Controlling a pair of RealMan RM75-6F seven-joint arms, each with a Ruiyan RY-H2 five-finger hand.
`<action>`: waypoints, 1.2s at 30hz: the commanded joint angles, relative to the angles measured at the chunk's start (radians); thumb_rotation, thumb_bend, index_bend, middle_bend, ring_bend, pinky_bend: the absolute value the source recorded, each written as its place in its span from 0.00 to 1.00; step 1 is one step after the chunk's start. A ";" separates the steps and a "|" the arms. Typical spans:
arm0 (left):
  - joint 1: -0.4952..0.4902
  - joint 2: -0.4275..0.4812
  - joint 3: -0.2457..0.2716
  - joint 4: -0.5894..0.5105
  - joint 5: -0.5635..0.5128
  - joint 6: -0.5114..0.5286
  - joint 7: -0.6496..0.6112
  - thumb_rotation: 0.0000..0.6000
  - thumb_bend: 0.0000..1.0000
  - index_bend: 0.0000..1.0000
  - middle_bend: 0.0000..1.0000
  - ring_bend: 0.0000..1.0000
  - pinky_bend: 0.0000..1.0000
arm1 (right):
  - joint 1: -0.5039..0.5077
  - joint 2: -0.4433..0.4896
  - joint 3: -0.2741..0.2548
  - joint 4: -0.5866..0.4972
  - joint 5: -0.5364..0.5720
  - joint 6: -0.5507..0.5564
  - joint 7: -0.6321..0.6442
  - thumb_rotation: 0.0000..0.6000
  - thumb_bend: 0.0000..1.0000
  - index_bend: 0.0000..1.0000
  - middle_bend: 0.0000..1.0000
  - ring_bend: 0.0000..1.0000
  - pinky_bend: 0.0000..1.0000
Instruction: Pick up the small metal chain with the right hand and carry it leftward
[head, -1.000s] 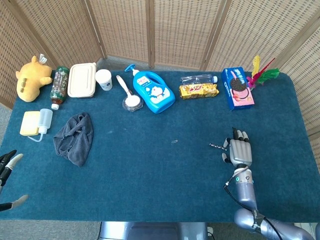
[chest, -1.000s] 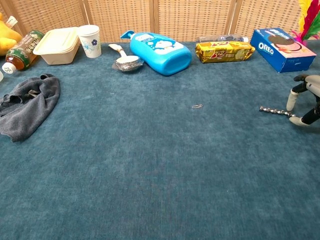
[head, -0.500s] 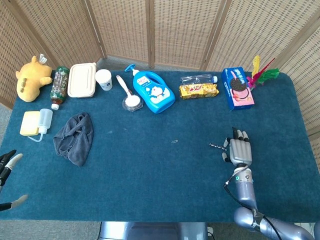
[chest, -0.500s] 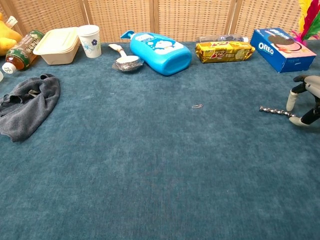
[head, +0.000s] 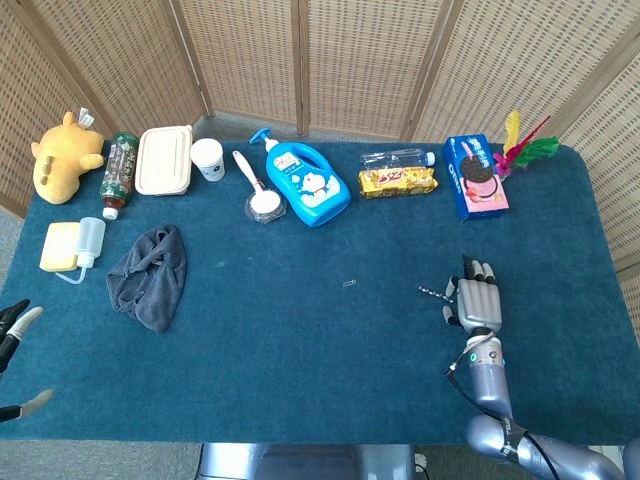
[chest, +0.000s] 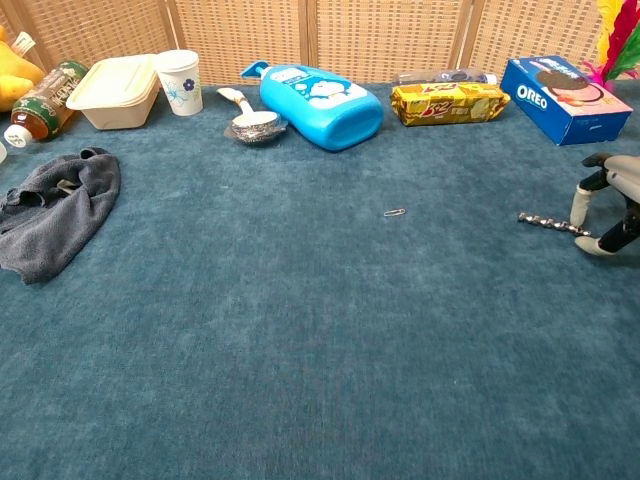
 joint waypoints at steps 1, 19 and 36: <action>0.000 0.000 0.000 0.000 0.000 -0.001 0.000 1.00 0.20 0.00 0.00 0.00 0.07 | 0.001 0.000 0.000 0.001 0.001 0.000 -0.001 1.00 0.37 0.48 0.00 0.00 0.00; 0.001 0.000 0.000 0.000 0.000 0.000 0.001 1.00 0.20 0.00 0.00 0.00 0.07 | 0.015 -0.008 0.002 0.014 0.019 -0.001 -0.015 1.00 0.37 0.50 0.00 0.00 0.00; 0.000 0.001 0.002 0.000 0.006 -0.001 -0.003 1.00 0.20 0.00 0.00 0.00 0.07 | 0.027 -0.028 -0.002 0.029 0.022 0.004 -0.029 1.00 0.39 0.55 0.00 0.00 0.00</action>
